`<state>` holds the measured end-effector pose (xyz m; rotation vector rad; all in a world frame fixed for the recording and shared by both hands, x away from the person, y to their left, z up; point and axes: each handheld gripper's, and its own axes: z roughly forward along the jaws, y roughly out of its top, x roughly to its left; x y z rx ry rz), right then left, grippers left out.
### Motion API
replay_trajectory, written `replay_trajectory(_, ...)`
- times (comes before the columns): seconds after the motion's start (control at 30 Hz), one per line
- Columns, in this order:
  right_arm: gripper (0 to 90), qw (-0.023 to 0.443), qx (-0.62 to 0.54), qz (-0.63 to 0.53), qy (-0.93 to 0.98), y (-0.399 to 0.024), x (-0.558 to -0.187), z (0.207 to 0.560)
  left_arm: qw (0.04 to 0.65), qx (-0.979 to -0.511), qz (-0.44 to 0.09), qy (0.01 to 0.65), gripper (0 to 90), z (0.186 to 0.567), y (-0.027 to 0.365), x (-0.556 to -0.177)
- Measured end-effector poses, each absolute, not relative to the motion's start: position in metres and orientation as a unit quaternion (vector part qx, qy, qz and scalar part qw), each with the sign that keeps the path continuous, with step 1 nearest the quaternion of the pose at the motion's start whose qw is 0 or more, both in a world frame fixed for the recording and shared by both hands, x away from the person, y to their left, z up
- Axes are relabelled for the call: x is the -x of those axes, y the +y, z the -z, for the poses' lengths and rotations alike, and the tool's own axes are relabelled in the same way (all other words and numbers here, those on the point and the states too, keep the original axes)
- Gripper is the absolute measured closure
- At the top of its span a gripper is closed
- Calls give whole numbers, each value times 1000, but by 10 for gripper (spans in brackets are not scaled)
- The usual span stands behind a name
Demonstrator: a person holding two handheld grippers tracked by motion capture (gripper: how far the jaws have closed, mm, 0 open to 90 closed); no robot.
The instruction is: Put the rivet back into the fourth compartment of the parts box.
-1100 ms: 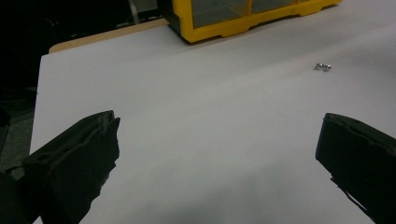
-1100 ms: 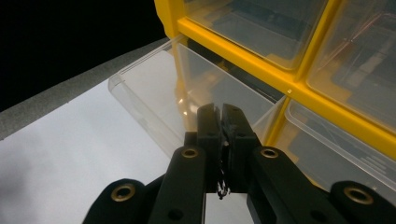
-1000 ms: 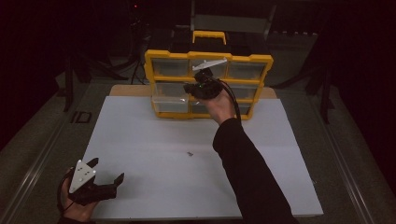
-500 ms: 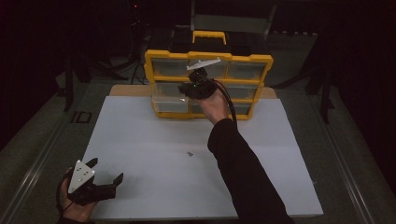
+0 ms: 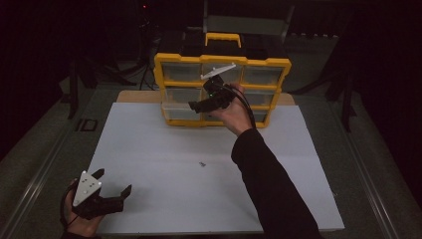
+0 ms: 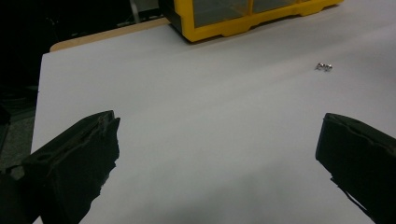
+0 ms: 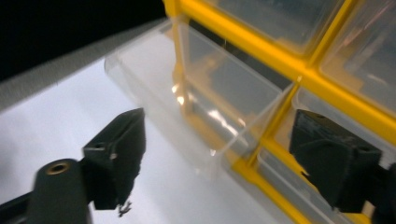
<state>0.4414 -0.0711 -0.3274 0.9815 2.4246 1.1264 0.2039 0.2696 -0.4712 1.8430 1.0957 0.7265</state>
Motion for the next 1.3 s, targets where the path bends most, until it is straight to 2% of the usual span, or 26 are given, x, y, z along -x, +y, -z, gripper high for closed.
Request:
replay_trajectory(0.3,130,135,-296,-342,882,-76,-426,335,425,-737,-290,439,1,471,270,-204)
replay_trajectory(0.57,120,115,-267,-275,917,-78,-416,357,425,-737,-289,438,1,472,269,-204)
replay_trajectory(0.83,121,102,-227,-205,947,-64,-404,379,424,-738,-290,438,1,471,269,-204)
replay_trajectory(1.3,151,82,-212,-168,959,-53,-401,409,424,-738,-290,438,1,472,269,-204)
